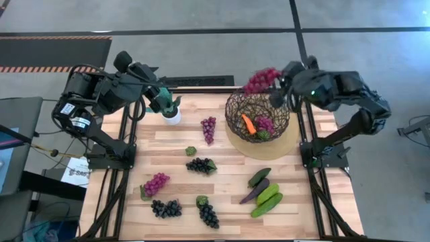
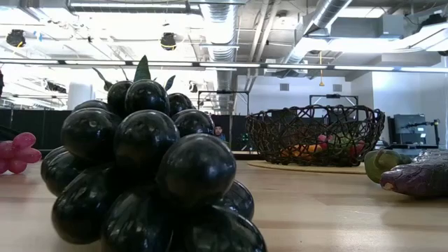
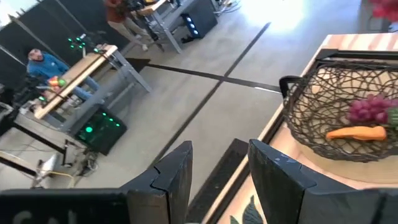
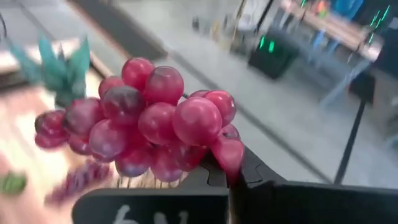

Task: Build produce basket
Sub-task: Put the purple grapes into the black wire basket

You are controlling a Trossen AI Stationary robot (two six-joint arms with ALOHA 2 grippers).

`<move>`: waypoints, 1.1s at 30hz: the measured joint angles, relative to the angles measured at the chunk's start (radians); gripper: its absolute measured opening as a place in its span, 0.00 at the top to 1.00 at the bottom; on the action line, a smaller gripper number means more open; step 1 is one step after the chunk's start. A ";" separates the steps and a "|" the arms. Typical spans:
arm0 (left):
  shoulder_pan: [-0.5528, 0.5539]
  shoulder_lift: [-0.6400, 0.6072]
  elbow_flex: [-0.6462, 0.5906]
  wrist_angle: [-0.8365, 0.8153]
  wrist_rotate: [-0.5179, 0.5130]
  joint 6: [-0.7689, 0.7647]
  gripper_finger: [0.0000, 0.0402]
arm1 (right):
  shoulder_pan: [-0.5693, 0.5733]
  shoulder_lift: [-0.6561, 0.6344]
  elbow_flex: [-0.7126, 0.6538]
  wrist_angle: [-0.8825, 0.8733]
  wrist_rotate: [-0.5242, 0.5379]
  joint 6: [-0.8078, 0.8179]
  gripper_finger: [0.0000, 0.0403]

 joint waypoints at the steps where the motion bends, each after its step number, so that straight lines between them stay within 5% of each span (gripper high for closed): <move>1: 0.000 0.000 0.000 -0.003 0.011 -0.007 0.63 | 0.000 0.002 -0.001 -0.049 -0.021 0.045 1.00; 5: 0.000 0.000 0.000 -0.028 0.059 -0.025 0.63 | -0.006 0.023 -0.020 -0.222 -0.084 0.188 1.00; 14: 0.000 0.001 -0.009 -0.057 0.167 -0.060 0.66 | -0.102 -0.032 -0.320 -0.210 -0.248 0.288 1.00; 19: 0.000 0.001 -0.009 -0.057 0.201 -0.059 0.69 | -0.188 -0.144 -0.566 0.033 -0.352 0.277 1.00; 25: 0.000 0.001 -0.009 -0.057 0.200 -0.059 0.70 | -0.356 -0.269 -0.869 0.465 -0.601 0.177 1.00; 33: 0.000 0.001 -0.009 -0.056 0.200 -0.079 0.71 | -0.545 -0.237 -1.101 0.627 -0.756 0.166 1.00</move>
